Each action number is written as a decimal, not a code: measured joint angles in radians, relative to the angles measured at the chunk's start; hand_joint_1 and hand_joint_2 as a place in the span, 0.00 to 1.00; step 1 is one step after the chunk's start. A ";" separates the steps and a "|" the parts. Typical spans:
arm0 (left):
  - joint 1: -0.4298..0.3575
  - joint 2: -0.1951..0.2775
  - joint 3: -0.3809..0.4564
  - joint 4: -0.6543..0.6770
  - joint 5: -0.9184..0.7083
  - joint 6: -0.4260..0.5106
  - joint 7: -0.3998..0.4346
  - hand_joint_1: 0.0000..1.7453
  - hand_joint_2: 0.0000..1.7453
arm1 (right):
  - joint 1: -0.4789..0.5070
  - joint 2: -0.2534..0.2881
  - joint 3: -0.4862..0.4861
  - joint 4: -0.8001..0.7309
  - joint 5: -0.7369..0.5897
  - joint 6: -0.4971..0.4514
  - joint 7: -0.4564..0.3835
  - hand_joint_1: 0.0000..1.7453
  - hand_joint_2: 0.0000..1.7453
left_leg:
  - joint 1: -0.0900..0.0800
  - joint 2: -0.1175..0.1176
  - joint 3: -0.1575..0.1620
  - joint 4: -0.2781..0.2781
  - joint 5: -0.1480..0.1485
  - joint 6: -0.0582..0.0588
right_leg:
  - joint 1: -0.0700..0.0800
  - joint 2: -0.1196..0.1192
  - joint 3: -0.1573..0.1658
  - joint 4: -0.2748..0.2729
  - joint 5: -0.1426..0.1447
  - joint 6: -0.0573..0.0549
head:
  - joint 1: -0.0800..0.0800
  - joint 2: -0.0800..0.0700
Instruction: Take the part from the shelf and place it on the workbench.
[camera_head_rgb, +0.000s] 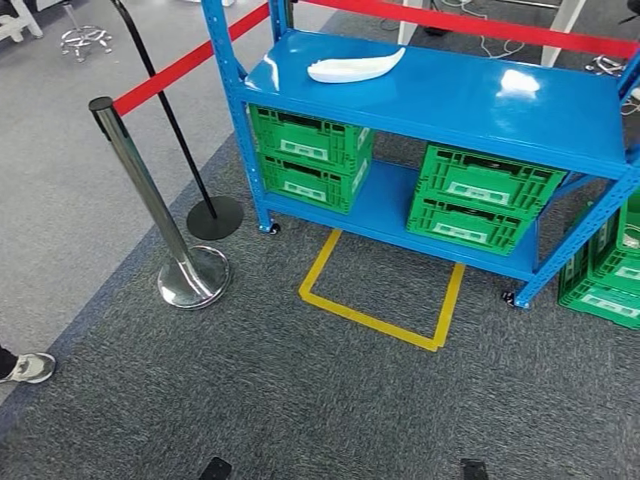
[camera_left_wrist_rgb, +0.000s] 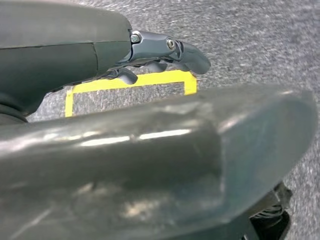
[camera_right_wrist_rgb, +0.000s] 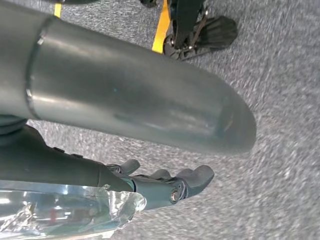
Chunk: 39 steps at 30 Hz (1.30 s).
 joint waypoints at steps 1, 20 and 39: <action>0.000 0.000 -0.001 0.000 -0.002 -0.001 0.002 0.00 0.00 | 0.001 0.000 -0.002 0.000 -0.004 -0.001 0.000 0.00 0.00 | 0.001 -0.004 0.019 -0.044 0.035 0.003 | 0.000 0.013 0.000 0.000 0.001 0.001 | 0.000 0.000; -0.027 -0.002 0.010 0.000 0.048 0.019 0.016 0.00 0.00 | -0.035 -0.005 -0.019 0.000 0.029 0.020 0.027 0.00 0.00 | -0.008 0.060 0.136 -0.287 0.123 0.029 | 0.007 -0.089 0.013 0.005 -0.011 0.041 | 0.008 0.000; -0.009 -0.006 0.020 0.000 0.059 0.028 0.019 0.00 0.00 | -0.018 -0.011 -0.018 0.000 0.056 0.022 0.036 0.00 0.00 | 0.011 -0.057 0.119 -0.285 0.131 0.031 | -0.003 0.050 -0.033 0.013 0.002 0.046 | 0.004 0.000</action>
